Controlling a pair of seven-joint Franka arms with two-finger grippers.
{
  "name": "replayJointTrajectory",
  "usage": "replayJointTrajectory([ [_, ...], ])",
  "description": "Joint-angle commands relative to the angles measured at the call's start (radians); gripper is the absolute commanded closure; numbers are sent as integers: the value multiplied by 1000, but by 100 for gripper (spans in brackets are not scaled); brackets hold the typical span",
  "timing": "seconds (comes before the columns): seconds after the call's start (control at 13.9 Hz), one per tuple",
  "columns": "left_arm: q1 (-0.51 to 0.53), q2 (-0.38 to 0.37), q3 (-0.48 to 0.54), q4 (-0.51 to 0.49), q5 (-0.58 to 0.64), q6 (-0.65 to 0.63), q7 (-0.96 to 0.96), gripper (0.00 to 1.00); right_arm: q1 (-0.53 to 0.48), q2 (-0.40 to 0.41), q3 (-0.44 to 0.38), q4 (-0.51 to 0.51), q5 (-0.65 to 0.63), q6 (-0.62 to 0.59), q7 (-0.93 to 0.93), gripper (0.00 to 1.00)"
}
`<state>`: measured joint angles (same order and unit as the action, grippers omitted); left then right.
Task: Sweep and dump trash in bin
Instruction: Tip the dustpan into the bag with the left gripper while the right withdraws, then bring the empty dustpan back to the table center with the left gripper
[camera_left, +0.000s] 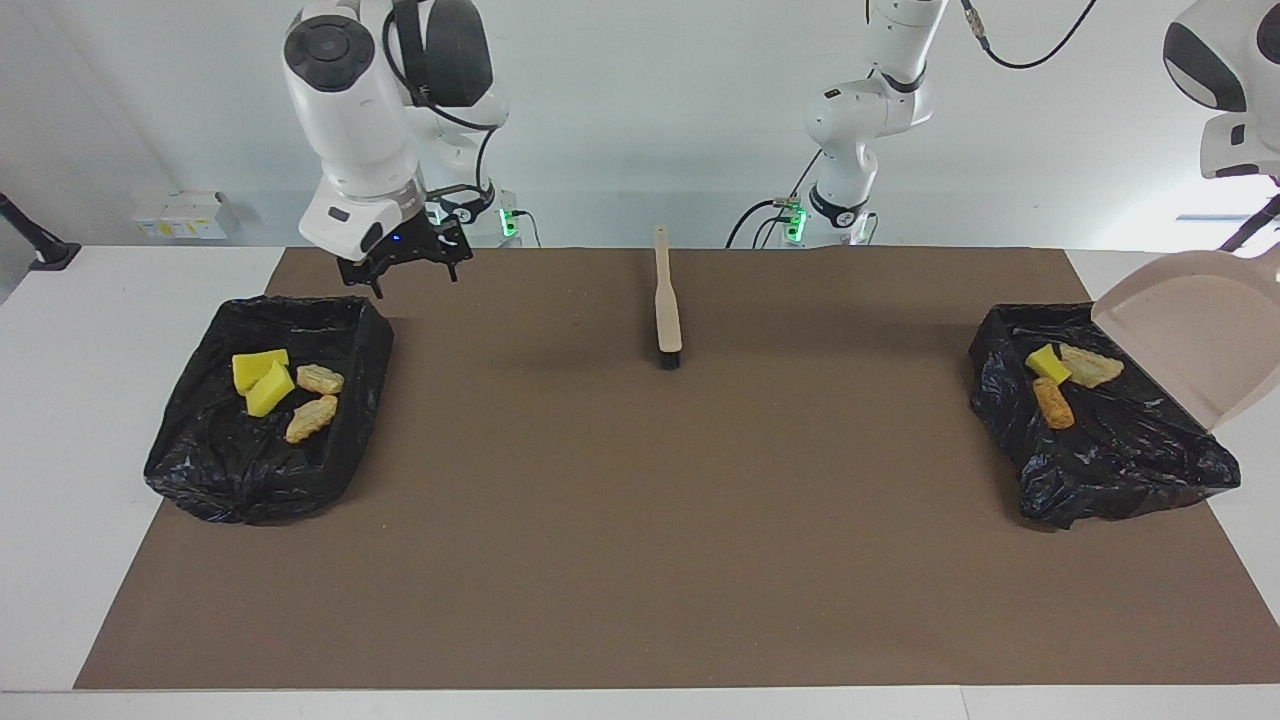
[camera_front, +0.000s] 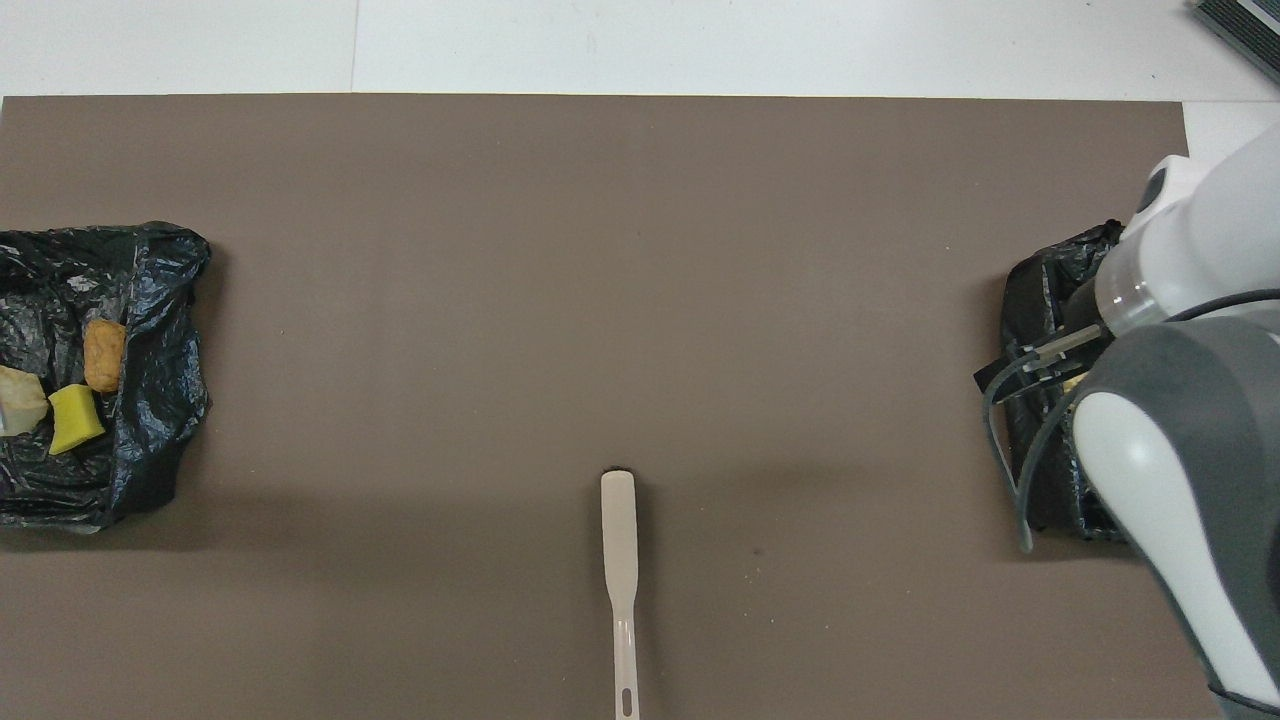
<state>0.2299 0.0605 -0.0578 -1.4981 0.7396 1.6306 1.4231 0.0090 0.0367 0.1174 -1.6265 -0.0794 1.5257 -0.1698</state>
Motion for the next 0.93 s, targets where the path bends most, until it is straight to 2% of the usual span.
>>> replayJointTrajectory([
  [0.0, -20, -13, 12, 18, -159, -67, -123, 100, -38, -7, -22, 14, -4, 42, 42, 0],
  [0.07, -21, -28, 9, 15, -189, -90, -212, 100, -40, -9, -37, 19, 0, 48, 97, 0],
  [0.29, -21, -60, -8, -22, -434, -152, -470, 100, -41, -15, -54, 19, 19, 67, 202, 0],
  [0.36, -35, -86, -10, -68, -503, -144, -543, 100, -52, -23, -58, 19, 48, 68, 202, 0],
  [0.57, -185, -149, -11, -209, -626, -118, -743, 100, -66, -38, -67, 17, 52, 65, 197, 0],
  [0.86, -381, -157, -10, -349, -784, 55, -990, 100, -66, -69, -67, 8, 49, 53, 187, 0],
])
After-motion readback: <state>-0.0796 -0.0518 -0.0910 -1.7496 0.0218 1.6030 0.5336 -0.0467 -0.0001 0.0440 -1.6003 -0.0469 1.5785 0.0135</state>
